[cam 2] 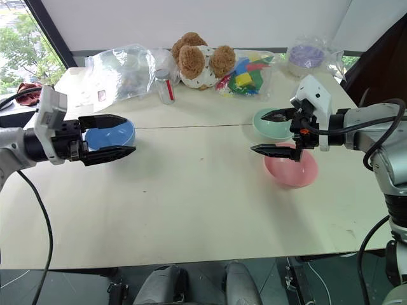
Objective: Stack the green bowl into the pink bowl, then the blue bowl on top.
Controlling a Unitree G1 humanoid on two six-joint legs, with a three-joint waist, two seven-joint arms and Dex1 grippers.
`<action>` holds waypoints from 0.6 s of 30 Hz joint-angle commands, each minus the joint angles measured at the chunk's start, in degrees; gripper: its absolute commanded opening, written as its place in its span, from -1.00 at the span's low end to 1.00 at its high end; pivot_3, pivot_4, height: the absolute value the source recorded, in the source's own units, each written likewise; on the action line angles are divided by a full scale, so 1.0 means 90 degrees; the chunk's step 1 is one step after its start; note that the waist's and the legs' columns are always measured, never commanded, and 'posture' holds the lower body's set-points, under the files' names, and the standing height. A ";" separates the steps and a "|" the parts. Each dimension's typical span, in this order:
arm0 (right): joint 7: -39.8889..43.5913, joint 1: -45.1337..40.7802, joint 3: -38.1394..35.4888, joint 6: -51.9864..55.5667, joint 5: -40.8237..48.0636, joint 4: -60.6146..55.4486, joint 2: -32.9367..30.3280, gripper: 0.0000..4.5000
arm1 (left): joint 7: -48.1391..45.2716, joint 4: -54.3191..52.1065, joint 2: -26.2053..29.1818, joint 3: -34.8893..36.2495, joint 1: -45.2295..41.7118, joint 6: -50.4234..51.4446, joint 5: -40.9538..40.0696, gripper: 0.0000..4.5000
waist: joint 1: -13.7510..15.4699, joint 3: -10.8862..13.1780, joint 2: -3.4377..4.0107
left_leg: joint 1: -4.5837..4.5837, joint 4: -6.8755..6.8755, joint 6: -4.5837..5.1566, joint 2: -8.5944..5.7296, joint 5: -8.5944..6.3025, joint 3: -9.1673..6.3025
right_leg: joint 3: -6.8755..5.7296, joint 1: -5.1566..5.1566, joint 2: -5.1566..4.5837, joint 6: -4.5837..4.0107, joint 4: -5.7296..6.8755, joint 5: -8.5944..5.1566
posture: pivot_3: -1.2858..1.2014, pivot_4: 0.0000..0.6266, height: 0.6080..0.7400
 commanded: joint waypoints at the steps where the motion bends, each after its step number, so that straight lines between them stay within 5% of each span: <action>1: -0.0042 0.0033 -0.0110 0.0003 -0.0093 -0.0136 -0.0078 0.98 | -0.0076 -0.0054 0.0074 0.0317 -0.0089 -0.0001 -0.0193 1.00 | 0.0001 0.0000 0.0000 | 0.0000 0.0000 0.0000 0.0000 0.0000 0.0000 | 0.0000 0.0000 0.0000 0.0000 0.0000 0.0000 | 0.03 -0.52 1.00; 10: -0.0196 0.0445 -0.0218 0.0415 -0.0205 -0.0394 -0.0348 0.98 | -0.0143 0.0166 -0.0074 0.0370 -0.0354 0.0067 -0.0549 1.00 | 0.0010 0.0000 0.0000 | 0.0000 0.0000 0.0000 0.0000 0.0000 -0.0001 | -0.0001 0.0000 0.0000 0.0000 -0.0001 0.0000 | 0.03 -0.52 1.00; 18: -0.0630 0.1694 -0.1172 0.1435 0.0122 -0.1383 -0.0709 0.98 | -0.0319 0.0606 -0.0326 -0.0087 -0.0763 -0.0121 -0.0271 1.00 | 0.0014 0.0000 0.0000 | -0.0002 0.0002 0.0000 -0.0001 0.0000 0.0000 | 0.0000 0.0001 0.0004 0.0000 0.0000 0.0000 | 0.03 -0.52 1.00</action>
